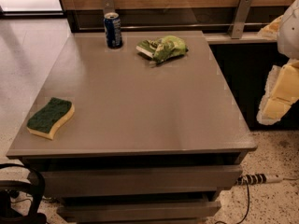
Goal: Move green jalapeno chip bag near sponge
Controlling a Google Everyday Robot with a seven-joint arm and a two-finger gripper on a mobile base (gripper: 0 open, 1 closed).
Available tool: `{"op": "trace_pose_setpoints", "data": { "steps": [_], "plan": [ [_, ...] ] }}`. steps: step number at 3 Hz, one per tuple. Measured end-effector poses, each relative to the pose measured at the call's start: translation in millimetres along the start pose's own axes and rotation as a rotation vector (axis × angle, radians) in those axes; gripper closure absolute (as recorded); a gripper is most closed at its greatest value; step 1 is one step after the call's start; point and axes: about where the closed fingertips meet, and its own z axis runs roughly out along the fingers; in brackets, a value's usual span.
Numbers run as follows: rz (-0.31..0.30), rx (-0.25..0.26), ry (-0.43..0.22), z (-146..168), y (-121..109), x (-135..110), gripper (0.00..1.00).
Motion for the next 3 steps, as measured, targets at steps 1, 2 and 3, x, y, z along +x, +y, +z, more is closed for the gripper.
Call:
{"op": "trace_pose_setpoints", "data": {
  "steps": [1,2,3],
  "plan": [
    [0.0,0.0,0.0,0,0,0,0.0],
    [0.0,0.0,0.0,0,0,0,0.0],
    [0.046,0.034,-0.066,8,-23,0,0.0]
  ]
}}
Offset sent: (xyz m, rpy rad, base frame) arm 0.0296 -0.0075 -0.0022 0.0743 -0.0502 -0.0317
